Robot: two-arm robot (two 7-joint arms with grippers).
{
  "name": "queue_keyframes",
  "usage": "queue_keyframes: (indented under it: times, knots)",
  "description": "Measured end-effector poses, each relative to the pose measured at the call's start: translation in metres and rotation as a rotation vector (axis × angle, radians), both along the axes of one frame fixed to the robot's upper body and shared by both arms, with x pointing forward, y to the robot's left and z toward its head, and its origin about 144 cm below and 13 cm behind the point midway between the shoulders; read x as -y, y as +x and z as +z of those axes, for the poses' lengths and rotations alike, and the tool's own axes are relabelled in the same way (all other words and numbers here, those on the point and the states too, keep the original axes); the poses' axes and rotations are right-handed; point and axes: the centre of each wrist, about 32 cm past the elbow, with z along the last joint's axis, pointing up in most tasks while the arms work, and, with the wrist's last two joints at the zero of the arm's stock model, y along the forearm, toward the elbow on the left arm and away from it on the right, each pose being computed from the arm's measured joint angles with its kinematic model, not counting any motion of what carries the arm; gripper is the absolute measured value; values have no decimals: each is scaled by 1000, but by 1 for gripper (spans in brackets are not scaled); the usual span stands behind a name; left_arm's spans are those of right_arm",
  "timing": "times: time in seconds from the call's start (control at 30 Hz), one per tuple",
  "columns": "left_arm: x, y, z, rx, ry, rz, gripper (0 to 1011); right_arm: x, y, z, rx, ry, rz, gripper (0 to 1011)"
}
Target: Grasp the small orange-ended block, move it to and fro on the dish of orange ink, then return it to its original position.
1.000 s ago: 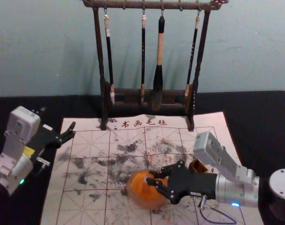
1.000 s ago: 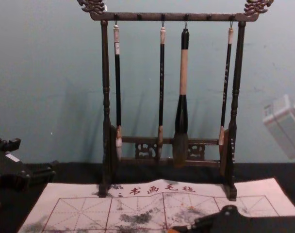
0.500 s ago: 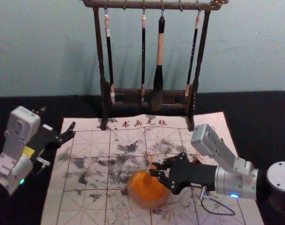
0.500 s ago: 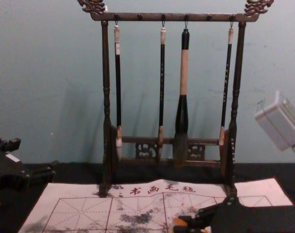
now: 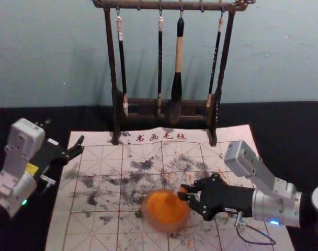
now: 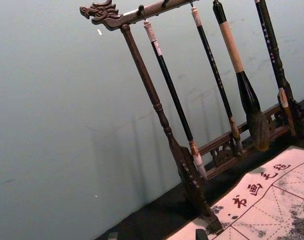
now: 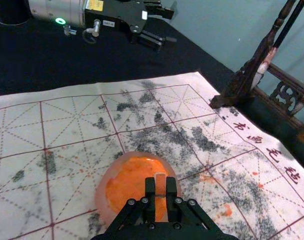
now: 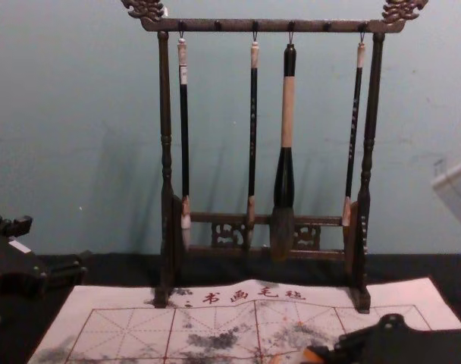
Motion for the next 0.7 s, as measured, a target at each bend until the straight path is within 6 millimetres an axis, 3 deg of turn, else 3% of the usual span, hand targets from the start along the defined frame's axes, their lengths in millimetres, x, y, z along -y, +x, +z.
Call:
queue_keyframes:
  times: [0.7]
  knots:
    - [0,0,0,0,0,0,1001,-2,-15,15,-9,-32,52,87]
